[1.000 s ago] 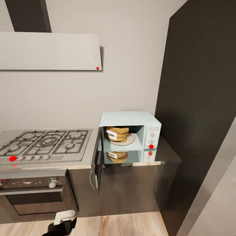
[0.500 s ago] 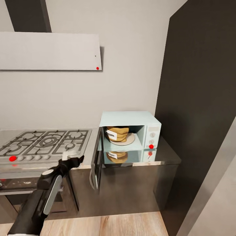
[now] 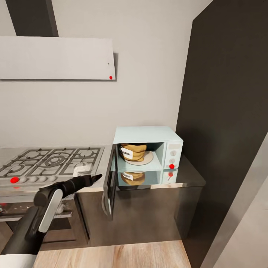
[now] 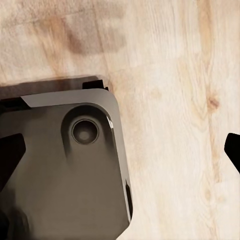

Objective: In the kitchen, take the popcorn bag from the countertop, put it into the microwave, and heat it until the popcorn is cooked so the cooked popcorn ends up inside the bag.

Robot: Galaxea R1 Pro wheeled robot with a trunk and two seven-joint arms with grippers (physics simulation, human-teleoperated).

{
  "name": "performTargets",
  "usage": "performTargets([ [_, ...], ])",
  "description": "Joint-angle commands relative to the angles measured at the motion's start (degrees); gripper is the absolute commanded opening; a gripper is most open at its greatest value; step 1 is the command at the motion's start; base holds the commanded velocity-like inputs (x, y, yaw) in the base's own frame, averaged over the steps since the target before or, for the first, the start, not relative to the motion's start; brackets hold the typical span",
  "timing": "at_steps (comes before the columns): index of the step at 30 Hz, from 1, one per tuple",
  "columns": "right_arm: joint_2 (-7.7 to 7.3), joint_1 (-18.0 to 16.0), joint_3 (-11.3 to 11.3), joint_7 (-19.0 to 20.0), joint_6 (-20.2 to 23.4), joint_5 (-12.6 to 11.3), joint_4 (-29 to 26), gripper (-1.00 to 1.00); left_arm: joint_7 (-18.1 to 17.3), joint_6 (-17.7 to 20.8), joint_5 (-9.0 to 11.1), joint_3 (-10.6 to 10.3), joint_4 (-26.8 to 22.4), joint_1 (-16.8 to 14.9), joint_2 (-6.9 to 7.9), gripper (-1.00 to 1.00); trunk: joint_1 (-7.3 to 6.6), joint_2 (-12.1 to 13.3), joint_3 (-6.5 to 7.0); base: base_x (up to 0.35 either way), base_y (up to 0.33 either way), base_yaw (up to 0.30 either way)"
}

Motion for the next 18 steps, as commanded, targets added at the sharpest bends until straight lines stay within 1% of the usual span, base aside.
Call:
performTargets([
  [1, -0.02, 0.0, -0.5, -0.1, -0.2, 0.5, 0.1, 1.00, -1.0, 0.5, 0.1, 0.1, 0.0, 0.0, 1.12, 1.00, 0.01, -0.1, -0.08, 0.000, 0.000, 0.000],
  [2, -0.02, 0.0, -0.5, -0.1, -0.2, 0.5, 0.1, 1.00, -1.5, 0.6, 0.2, 0.1, 0.0, 0.0, 2.29, 1.00, 0.01, -0.1, -0.08, 0.000, 0.000, 0.000],
  [3, -0.02, 0.0, -0.5, -0.1, -0.2, 0.5, 0.1, 1.00, -1.7, 0.7, 0.2, 0.2, -0.1, 0.0, 2.84, 1.00, 0.01, -0.1, -0.08, 0.000, 0.000, 0.000],
  [4, -0.02, 0.0, -0.5, -0.1, -0.2, 0.5, 0.1, 1.00, -2.3, 0.7, 0.3, 0.2, 0.0, 0.0, 3.91, 1.00, 0.01, -0.1, -0.08, 0.000, 0.000, 0.000],
  [5, -0.02, 0.0, -0.5, -0.1, -0.2, 0.5, 0.1, 1.00, -2.9, 0.8, 0.4, 0.2, 0.0, 0.0, 4.44, 1.00, 0.01, -0.1, -0.08, 0.000, 0.000, 0.000],
  [6, -0.02, 0.0, -0.5, -0.1, -0.2, 0.5, 0.1, 1.00, -4.3, 0.8, 0.5, 0.3, 0.0, 0.0, 5.32, 1.00, 0.01, -0.1, -0.08, 0.000, 0.000, 0.000],
  [7, 0.00, 0.0, -0.5, -0.1, -0.2, 0.5, 0.1, 1.00, -8.3, 0.9, 0.8, 0.3, 0.2, 0.0, 6.56, 1.00, 0.01, -0.1, -0.08, 0.000, 0.000, 0.000],
  [8, 0.01, 0.0, -0.5, -0.1, -0.2, 0.5, 0.1, 1.00, -11.1, 0.9, 1.0, 0.3, 0.4, 0.0, 7.23, 1.00, 0.01, -0.1, -0.08, 0.000, 0.000, 0.000],
  [9, 0.01, 0.0, -0.5, -0.1, -0.2, 0.5, 0.1, 1.00, -12.4, 0.8, 1.0, 0.3, 0.4, 0.0, 7.50, 1.00, 0.01, -0.1, -0.08, 0.000, 0.000, 0.000],
  [10, 0.01, 0.0, -0.5, -0.1, -0.2, 0.5, 0.1, 1.00, -15.8, 0.8, 1.1, 0.3, 0.5, 0.0, 8.03, 1.00, 0.01, -0.1, -0.08, 0.000, 0.000, 0.000],
  [11, 0.00, 0.0, -0.5, -0.1, -0.2, 0.4, 0.1, 1.00, -17.6, 0.8, 1.1, 0.2, 0.6, 0.0, 8.23, 1.00, 0.01, -0.1, -0.08, 0.000, 0.000, 0.000],
  [14, -0.01, 0.0, -0.5, -0.1, -0.2, 0.4, 0.1, 1.00, -21.8, 0.7, 1.1, 0.2, 0.7, 0.0, 8.55, 1.00, 0.01, -0.1, -0.08, 0.000, 0.000, 0.000],
  [16, -0.01, 0.0, -0.6, -0.1, -0.2, 0.4, 0.1, 1.00, -24.0, 0.7, 1.2, 0.1, 1.4, 0.0, 8.62, 1.00, 0.01, -0.1, -0.08, 0.000, 0.000, 0.000],
  [17, -0.01, 0.0, -0.6, -0.1, -0.2, 0.3, 0.1, 1.00, -25.5, 0.7, 1.1, 0.1, 3.4, 0.0, 8.65, 1.00, 0.01, -0.1, -0.08, 0.000, 0.000, 0.000],
  [18, -0.01, 0.0, -0.6, -0.1, -0.2, 0.3, 0.1, 1.00, -27.2, 0.6, 0.8, 0.1, 6.3, 0.0, 8.66, 1.00, 0.01, -0.1, -0.08, 0.000, 0.000, 0.000],
])
